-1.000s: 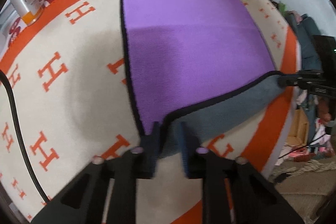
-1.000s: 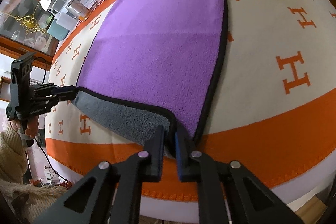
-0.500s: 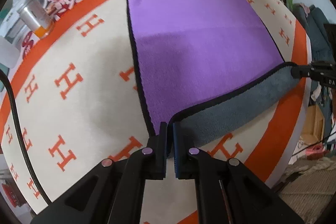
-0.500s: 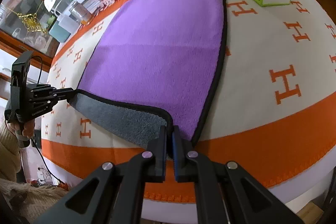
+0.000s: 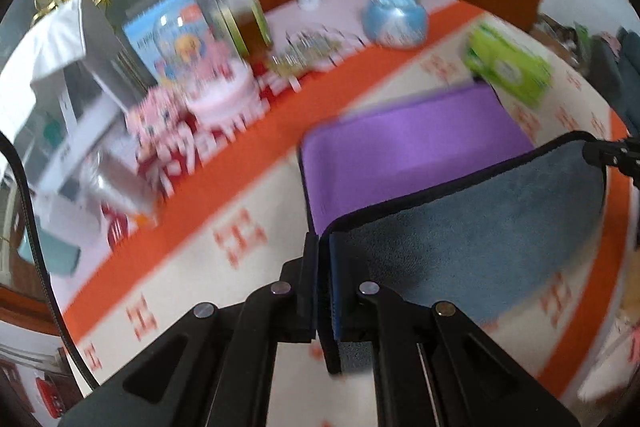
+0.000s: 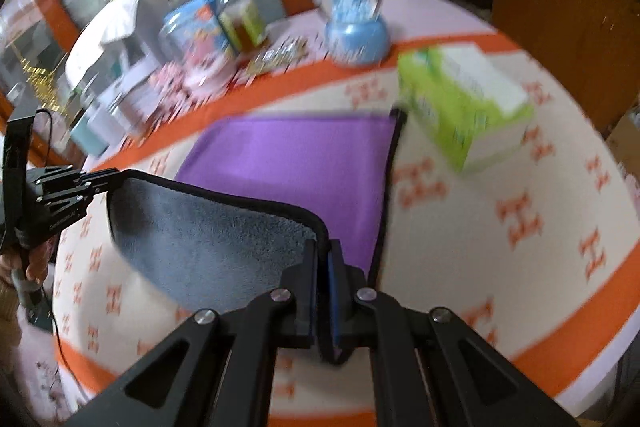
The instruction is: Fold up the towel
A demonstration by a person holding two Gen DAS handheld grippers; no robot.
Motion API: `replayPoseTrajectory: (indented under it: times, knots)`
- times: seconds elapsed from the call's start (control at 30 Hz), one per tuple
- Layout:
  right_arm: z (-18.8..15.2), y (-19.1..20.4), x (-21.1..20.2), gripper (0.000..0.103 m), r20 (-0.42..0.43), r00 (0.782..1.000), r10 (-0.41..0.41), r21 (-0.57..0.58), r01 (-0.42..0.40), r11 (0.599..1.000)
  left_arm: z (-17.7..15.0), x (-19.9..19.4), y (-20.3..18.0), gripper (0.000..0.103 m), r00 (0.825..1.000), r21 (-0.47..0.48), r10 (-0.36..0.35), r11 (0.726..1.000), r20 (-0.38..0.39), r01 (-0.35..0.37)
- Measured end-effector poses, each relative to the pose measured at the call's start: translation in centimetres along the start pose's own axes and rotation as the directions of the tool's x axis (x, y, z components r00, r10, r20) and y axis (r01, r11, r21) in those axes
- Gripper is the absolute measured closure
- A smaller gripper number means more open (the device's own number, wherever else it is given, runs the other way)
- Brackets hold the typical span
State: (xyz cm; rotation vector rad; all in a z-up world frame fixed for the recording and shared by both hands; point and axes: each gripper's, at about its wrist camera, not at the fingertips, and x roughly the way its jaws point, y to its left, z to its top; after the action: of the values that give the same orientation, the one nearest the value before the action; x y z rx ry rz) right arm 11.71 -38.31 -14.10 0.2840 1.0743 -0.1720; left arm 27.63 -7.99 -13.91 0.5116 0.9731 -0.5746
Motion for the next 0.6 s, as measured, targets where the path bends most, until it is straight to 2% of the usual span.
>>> replayPoseTrajectory:
  times: [0.17,0.3,0.37,0.4,0.43,0.47,0.53,0.6]
  knots:
    - [5.2,-1.4,2.9,0.099,0.052,0.997,-0.062,0.037,0.060,0.998,5.2,3.2,0.8,0.100,0.995,-0.021,0.083,0.996,0.052,-0.082]
    - [7.7,-2.9,6.0,0.098,0.037,0.994,-0.098,0.071,0.096,0.993,8.1,6.3,0.9,0.100,0.991,-0.043,0.116,0.993,0.063,-0.113]
    - [8.1,-3.6,7.4,0.096,0.013,0.993,-0.114,0.094,0.112,0.989,8.5,7.7,1.0,0.098,0.991,-0.065,0.122,0.991,0.057,-0.118]
    - [8.3,-3.9,8.2,0.090,0.004,0.991,-0.131,0.092,0.130,0.987,8.6,8.5,1.0,0.096,0.989,-0.079,0.138,0.988,0.051,-0.134]
    - [8.2,-3.9,8.6,0.080,-0.003,0.987,-0.160,0.081,0.159,0.984,8.6,9.5,1.0,0.091,0.990,-0.096,0.141,0.986,0.029,-0.137]
    - [8.3,-4.0,9.2,0.076,-0.011,0.977,-0.213,0.062,0.213,0.975,8.6,10.1,1.1,0.084,0.990,-0.114,0.138,0.984,0.009,-0.136]
    - [8.2,-4.2,9.4,0.072,-0.005,0.975,-0.224,0.063,0.224,0.973,8.4,10.9,1.8,0.050,0.995,-0.176,0.102,0.979,-0.019,-0.103]
    - [8.1,-4.5,9.2,0.071,-0.003,0.979,-0.206,0.072,0.206,0.976,8.2,10.7,2.1,0.037,0.996,-0.216,0.092,0.972,0.001,-0.089]
